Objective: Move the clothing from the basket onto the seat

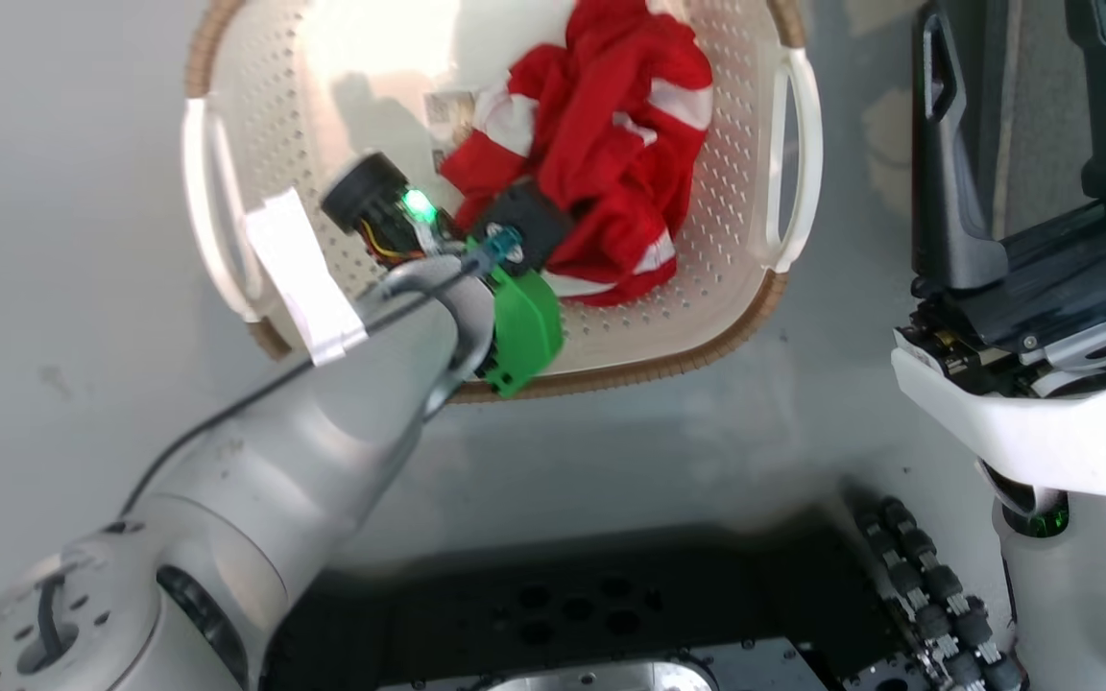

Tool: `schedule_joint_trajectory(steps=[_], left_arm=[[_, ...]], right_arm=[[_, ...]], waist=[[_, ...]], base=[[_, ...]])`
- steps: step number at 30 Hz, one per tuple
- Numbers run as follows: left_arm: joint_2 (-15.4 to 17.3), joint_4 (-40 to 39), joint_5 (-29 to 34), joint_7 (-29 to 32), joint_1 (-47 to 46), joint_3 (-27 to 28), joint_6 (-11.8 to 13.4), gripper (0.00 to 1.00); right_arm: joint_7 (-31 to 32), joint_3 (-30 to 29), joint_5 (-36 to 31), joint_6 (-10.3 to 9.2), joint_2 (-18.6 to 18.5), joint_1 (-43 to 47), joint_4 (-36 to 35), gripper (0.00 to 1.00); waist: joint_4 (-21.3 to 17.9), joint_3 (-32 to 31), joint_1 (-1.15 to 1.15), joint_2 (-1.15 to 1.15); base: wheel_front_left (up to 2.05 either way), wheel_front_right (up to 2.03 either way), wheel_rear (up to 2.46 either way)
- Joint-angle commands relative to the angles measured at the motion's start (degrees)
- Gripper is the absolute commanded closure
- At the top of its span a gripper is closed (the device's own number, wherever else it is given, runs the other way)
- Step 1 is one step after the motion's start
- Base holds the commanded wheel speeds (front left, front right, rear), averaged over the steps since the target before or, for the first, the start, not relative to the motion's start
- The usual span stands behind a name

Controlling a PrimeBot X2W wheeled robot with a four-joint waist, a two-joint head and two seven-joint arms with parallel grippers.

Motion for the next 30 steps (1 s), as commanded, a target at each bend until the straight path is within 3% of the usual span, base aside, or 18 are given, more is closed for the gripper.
schedule_joint_trajectory(steps=[1, 18, 30], left_arm=[[0.2, -1.1, 1.2, -0.1, 1.9, 1.2, 0.3, 1.0], [2.8, -15.5, 11.0, -0.1, 26.1, 21.6, 3.7, 1.0], [2.2, -27.0, 17.4, -0.1, 36.7, 34.3, 3.3, 1.0]], right_arm=[[-0.3, 0.0, 0.5, -0.06, -0.2, 0.3, 0.5, 0.0], [-0.3, 2.3, 4.2, -0.06, 1.7, 9.8, 9.7, 0.0], [-0.3, 3.6, 7.2, -0.06, 2.2, 17.3, 14.4, 0.0]], waist=[[2.0, -5.8, 0.0, 0.2], [2.8, -34.4, 0.0, 0.2], [3.2, -49.3, 0.0, 0.2]], base=[[0.0, 0.0, 0.0], [0.0, 0.0, 0.0], [0.0, 0.0, 0.0]])
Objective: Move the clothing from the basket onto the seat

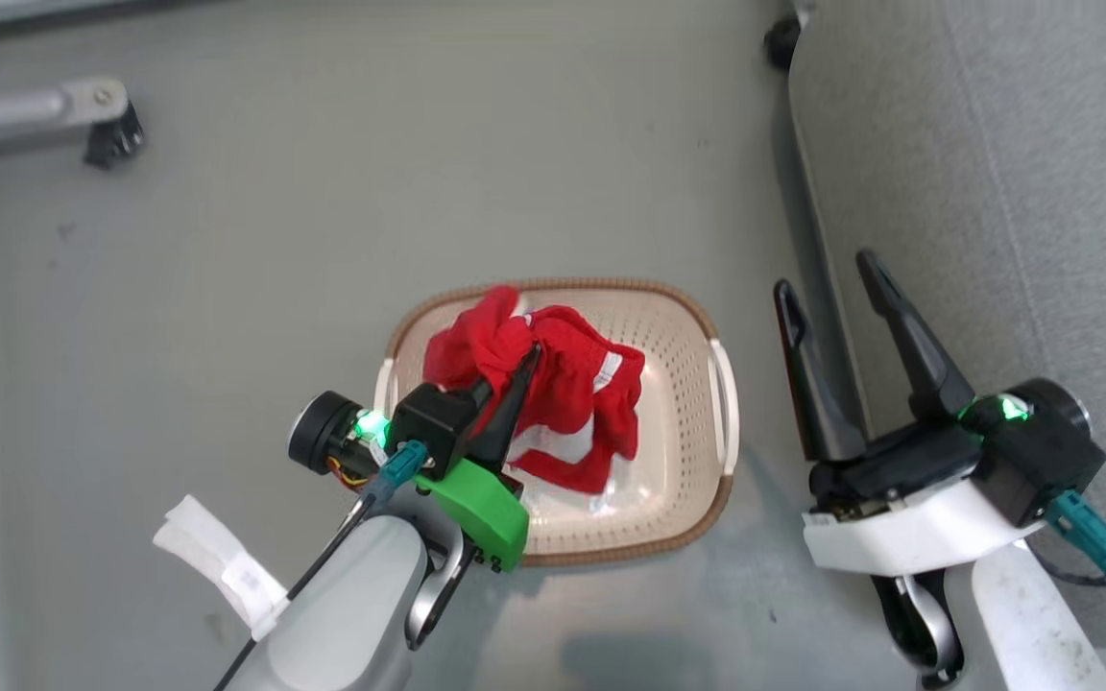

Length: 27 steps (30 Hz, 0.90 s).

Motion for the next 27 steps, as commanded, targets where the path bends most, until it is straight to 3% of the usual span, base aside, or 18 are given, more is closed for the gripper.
schedule_joint_trajectory(steps=[1, 14, 27], left_arm=[[-0.2, -1.0, 0.7, 0.0, 1.8, 1.0, -0.3, 1.0], [-0.8, -10.6, 5.8, 0.0, 5.7, 8.2, -1.1, 1.0], [-1.8, -19.2, 6.6, 0.0, 4.4, 8.7, -2.2, 1.0]], right_arm=[[-0.3, 0.5, 0.4, -0.06, 0.0, 1.7, 0.6, 0.0], [-0.3, 3.2, 1.5, -0.06, 0.0, 8.5, 4.7, 0.0], [-0.3, 3.6, 2.3, -0.06, 0.0, 10.0, 5.3, 0.0]], waist=[[0.5, -10.4, 0.01, 0.2], [-0.6, -21.3, 0.01, 0.2], [0.0, -22.6, 0.01, 0.2]], base=[[0.0, 0.0, 0.0], [0.0, 0.0, 0.0], [0.0, 0.0, 0.0]])
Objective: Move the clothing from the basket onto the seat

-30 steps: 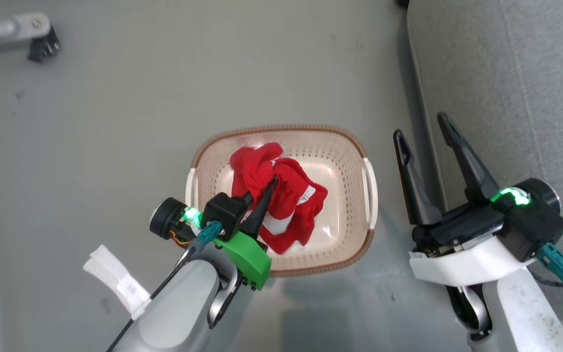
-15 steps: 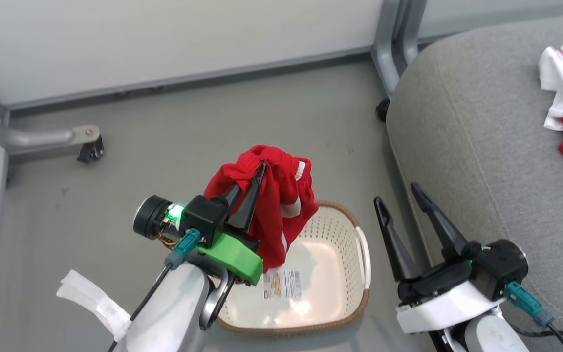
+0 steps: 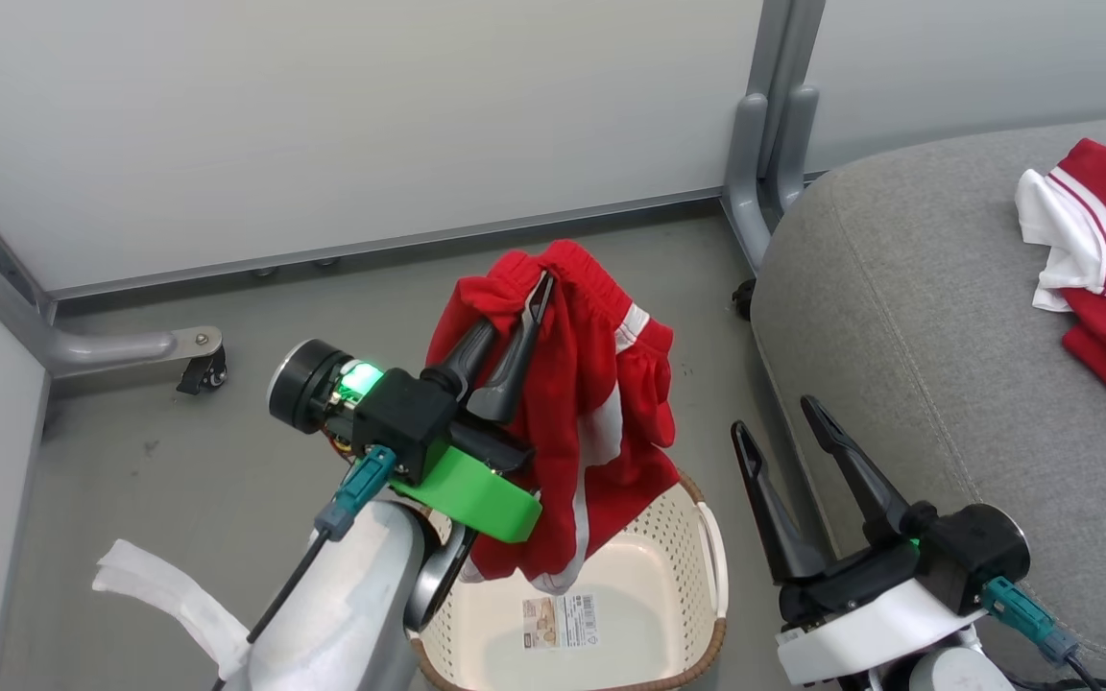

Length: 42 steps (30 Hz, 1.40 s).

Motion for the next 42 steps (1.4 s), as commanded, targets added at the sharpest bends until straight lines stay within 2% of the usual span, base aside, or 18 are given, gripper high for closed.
schedule_joint_trajectory(steps=[1, 9, 18, 26, 33, 34, 35, 42], left_arm=[[-0.2, -0.6, -0.4, 0.0, -0.3, -0.3, -0.2, 1.0], [-0.6, -2.9, -1.8, 0.0, -2.1, -4.4, -0.9, 1.0], [-0.9, -4.5, -5.1, 0.0, -5.5, -12.7, -0.9, 1.0], [-0.9, -7.0, -8.6, 0.0, -8.0, -19.1, 1.3, 1.0], [-0.9, -6.4, -9.6, 0.0, -9.2, -20.9, 2.6, 1.0], [-0.9, -5.8, -10.0, 0.0, -9.1, -20.8, 2.9, 1.0], [-0.9, -5.5, -10.0, 0.0, -9.0, -20.8, 3.0, 1.0], [-0.9, -1.4, -10.4, 0.0, -7.4, -20.3, 3.5, 1.0]], right_arm=[[-0.3, 0.3, 0.5, -0.06, -0.1, 0.4, 0.1, 0.0], [-0.3, 4.5, 1.0, -0.06, -0.1, -2.9, 1.6, 0.0], [-0.3, 8.9, 1.9, -0.06, -0.1, -8.4, 6.4, 0.0], [-0.3, 7.6, -0.5, -0.06, -0.2, -8.6, 12.3, 0.0], [-0.3, 6.4, 0.2, -0.06, -0.1, -7.9, 16.2, 0.0], [-0.2, 6.3, 1.6, -0.06, -0.2, -8.1, 17.4, 0.86], [-0.2, 7.0, 1.5, -0.06, -0.2, -8.3, 18.0, 1.0], [-0.2, 8.8, 1.9, -0.06, -0.2, -7.4, 19.1, 1.0]], waist=[[0.2, 0.0, 0.01, 0.2], [0.9, 1.1, 0.01, 0.2], [2.3, 2.9, 0.01, 0.2], [3.8, 2.9, 0.01, 0.2], [4.7, 2.2, 0.01, 0.2], [4.8, 2.0, 0.01, 0.2], [4.8, 1.9, 0.01, 0.2], [4.6, 1.8, 0.01, 0.2]], base=[[0.0, 0.0, 0.0], [0.0, 0.0, 0.0], [0.0, 0.0, 0.0], [0.0, 0.0, 0.0], [0.0, 0.0, 0.0], [0.0, 0.0, 0.0], [0.0, 0.0, 0.0], [0.0, 0.0, 0.0]])
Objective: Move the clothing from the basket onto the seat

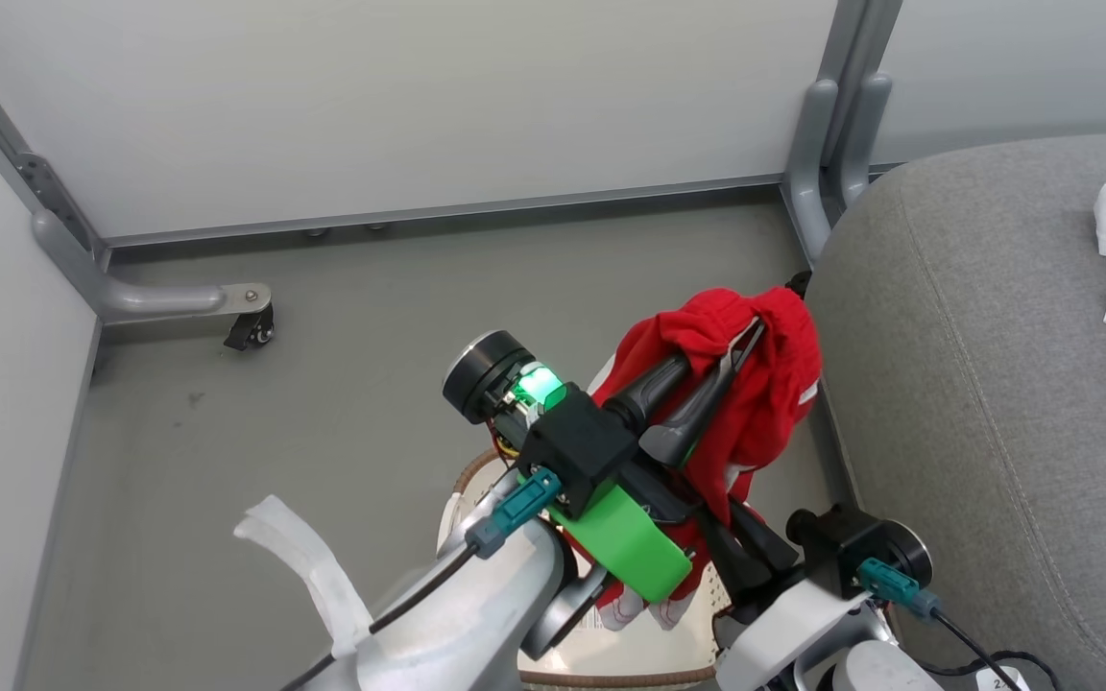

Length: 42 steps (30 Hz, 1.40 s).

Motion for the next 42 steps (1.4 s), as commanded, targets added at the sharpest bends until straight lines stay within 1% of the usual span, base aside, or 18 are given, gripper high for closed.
schedule_joint_trajectory(steps=[1, 8, 9, 10, 11, 17, 37, 42], left_arm=[[0.0, 0.8, -0.3, 0.0, 0.7, 0.0, 0.0, 1.0], [0.0, 1.7, -0.4, 0.0, 0.4, 0.8, 0.5, 1.0], [0.0, 2.0, -0.5, 0.0, 0.3, 0.9, 0.6, 0.83], [0.0, 2.4, -0.6, 0.0, 0.3, 0.9, 0.5, 0.04], [0.0, 2.7, -0.8, 0.0, 0.4, 0.9, 0.6, 0.0], [0.0, 4.5, -1.4, 0.0, -0.3, 0.9, 0.7, 0.0], [0.0, 6.2, -0.9, 0.0, -0.9, 1.4, 0.3, 0.0], [0.7, 6.6, 0.1, 0.0, -0.1, 2.5, 1.0, 0.0]], right_arm=[[-0.1, -0.1, 0.3, -0.06, -0.3, 0.5, 0.1, 1.0], [-0.1, -0.7, 0.4, -0.06, -0.3, 0.7, -0.4, 1.0], [-0.1, -0.7, 0.3, -0.06, -0.3, 0.5, -0.4, 1.0], [-0.1, -0.8, 0.3, -0.06, -0.3, 0.4, -0.4, 1.0], [-0.1, -0.9, 0.2, -0.06, -0.3, 0.2, -0.5, 1.0], [-0.1, -1.3, 0.1, -0.06, -0.3, -0.6, -1.0, 1.0], [-0.1, -1.8, -0.7, -0.06, -0.3, -1.3, -1.4, 1.0], [-0.1, -2.2, -1.6, -0.06, -0.3, -1.6, -2.6, 1.0]], waist=[[-0.1, 0.2, 0.0, 0.2], [-0.2, 1.0, 0.0, 0.2], [-0.2, 1.1, 0.0, 0.2], [-0.2, 1.2, 0.0, 0.2], [-0.3, 1.3, 0.0, 0.2], [-0.6, 2.2, 0.0, 0.2], [-0.3, 3.4, 0.0, 0.2], [-0.7, 4.2, 0.0, 0.2]], base=[[0.0, 0.0, 0.0], [0.0, 0.0, 0.0], [0.0, 0.0, 0.0], [0.0, 0.0, 0.0], [0.0, 0.0, 0.0], [0.0, 0.0, 0.0], [0.0, 0.0, 0.0], [0.0, 0.0, 0.0]])
